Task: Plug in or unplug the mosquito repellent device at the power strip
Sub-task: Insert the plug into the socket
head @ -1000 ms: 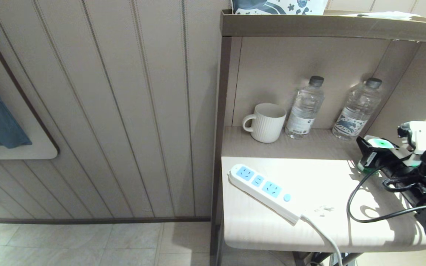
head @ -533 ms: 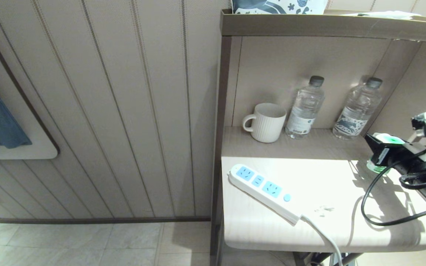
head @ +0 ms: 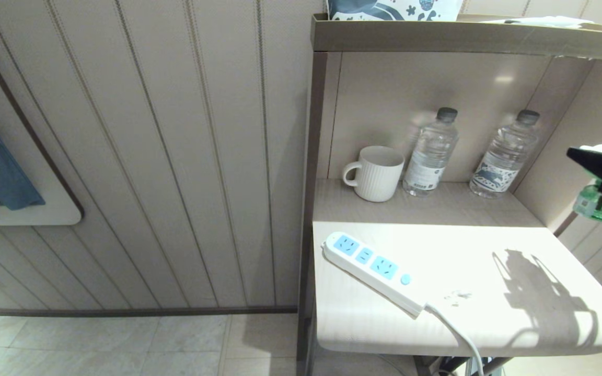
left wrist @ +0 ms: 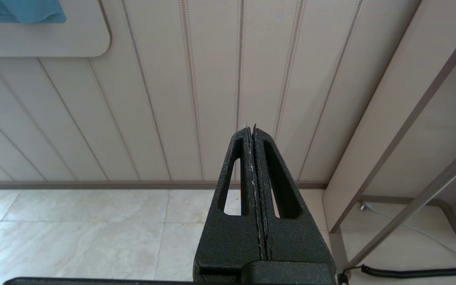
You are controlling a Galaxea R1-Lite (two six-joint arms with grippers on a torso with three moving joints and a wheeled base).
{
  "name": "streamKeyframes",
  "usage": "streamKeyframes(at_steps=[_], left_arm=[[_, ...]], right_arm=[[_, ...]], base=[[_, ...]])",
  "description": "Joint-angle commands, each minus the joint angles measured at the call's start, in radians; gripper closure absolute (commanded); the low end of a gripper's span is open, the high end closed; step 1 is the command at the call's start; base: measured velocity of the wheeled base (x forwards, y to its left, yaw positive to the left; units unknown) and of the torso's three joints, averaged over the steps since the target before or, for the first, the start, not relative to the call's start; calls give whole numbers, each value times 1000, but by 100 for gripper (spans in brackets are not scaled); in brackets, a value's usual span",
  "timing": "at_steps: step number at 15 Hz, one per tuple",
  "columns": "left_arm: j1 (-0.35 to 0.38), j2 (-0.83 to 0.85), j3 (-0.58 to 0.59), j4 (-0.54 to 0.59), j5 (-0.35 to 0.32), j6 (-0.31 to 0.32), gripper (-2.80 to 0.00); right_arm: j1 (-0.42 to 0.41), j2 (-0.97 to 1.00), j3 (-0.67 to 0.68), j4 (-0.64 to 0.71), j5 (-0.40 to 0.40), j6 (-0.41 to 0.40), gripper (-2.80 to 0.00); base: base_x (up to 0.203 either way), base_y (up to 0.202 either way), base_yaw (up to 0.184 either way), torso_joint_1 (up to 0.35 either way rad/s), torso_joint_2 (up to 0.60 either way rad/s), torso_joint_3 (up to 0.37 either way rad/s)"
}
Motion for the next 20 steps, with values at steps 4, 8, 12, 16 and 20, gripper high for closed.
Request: streamKeyframes(at_steps=[4, 8, 12, 16, 20], left_arm=[[0, 1, 0, 0, 0, 1, 0], [0, 1, 0, 0, 0, 0, 0], [0, 1, 0, 0, 0, 1, 0], [0, 1, 0, 0, 0, 0, 0], [0, 1, 0, 0, -2, 4, 0]], right_arm=[[146, -88, -382, 684, 2, 83, 0], [295, -16, -490, 872, 3, 148, 0], [445, 119, -595, 1060, 3, 232, 0], [446, 127, -609, 1124, 5, 248, 0], [445, 126, -586, 1124, 4, 272, 0]], base=[[0, 0, 0, 0, 0, 0], [0, 0, 0, 0, 0, 0], [0, 0, 0, 0, 0, 0], [0, 0, 0, 0, 0, 0], [0, 0, 0, 0, 0, 0]])
